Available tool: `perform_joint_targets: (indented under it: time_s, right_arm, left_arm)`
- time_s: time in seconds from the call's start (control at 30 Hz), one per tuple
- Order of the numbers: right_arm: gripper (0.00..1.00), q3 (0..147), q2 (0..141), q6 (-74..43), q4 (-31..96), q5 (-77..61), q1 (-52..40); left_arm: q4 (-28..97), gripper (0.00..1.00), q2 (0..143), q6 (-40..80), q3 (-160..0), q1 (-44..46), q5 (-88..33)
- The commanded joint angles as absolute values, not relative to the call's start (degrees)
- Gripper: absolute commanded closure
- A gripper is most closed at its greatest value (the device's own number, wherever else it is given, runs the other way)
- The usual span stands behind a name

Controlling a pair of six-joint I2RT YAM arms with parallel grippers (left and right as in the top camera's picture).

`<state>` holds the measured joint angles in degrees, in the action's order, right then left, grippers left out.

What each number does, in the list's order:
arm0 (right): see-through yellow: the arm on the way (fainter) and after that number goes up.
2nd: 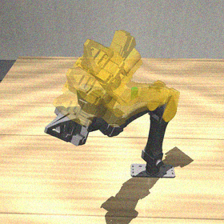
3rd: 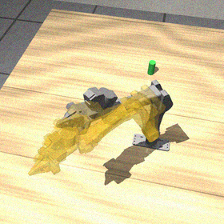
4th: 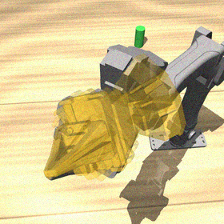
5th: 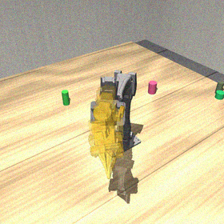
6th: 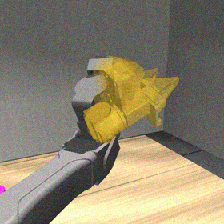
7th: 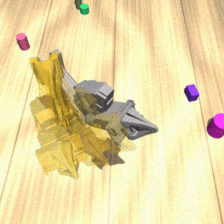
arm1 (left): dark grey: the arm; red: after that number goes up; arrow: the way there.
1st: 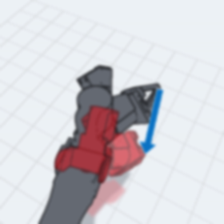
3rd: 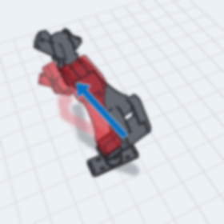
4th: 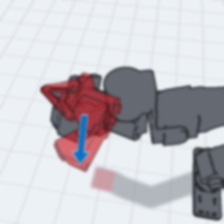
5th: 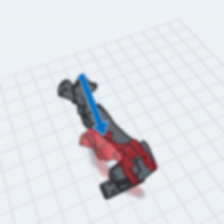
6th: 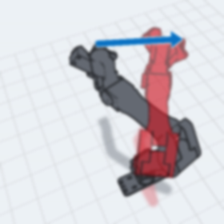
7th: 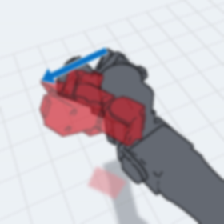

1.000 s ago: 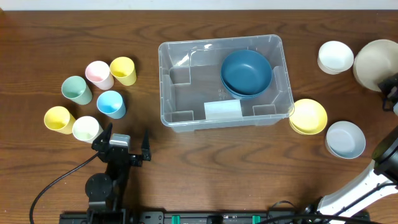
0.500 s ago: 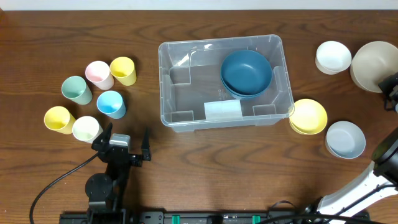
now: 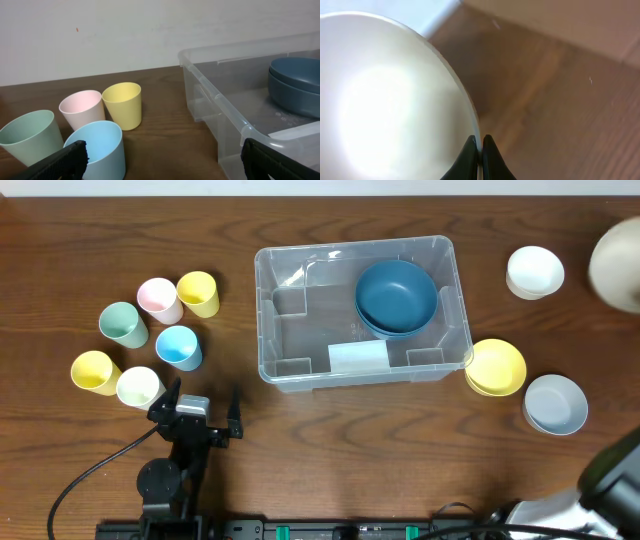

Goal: Pack container
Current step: 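Carry the cream bowl into the bin and stack it on the teal bowls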

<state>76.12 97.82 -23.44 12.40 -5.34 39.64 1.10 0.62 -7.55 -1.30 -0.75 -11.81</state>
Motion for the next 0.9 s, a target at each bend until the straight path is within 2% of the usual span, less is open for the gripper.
perform_joint_targets:
  time_s: [0.0,0.2,0.4,0.7,0.87]
  right_arm:
    - [0.99,76.44,92.58,-28.01,12.93,-15.09,39.22]
    - [0.99,76.44,89.86,-31.29,13.06,-28.93,31.59]
    - [0.99,76.44,89.89,-30.37,14.22,-29.85,17.93]
    - [0.99,76.42,90.39,-26.06,18.48,-16.16,-0.54]
    - [0.99,76.31,92.33,-25.10,23.00,-7.66,-7.18]
  left_arm:
    - [2.96,0.02,0.30,-7.90,-0.23,-1.06,-12.47]
    - [2.96,0.02,0.30,-7.90,-0.23,-1.06,-12.47]
    - [2.94,0.02,0.27,-7.90,-0.23,-1.06,-12.47]
    - [2.96,0.02,0.27,-7.90,-0.23,-1.06,-12.47]
    - [2.96,0.02,0.30,-7.90,-0.23,-1.06,-12.47]
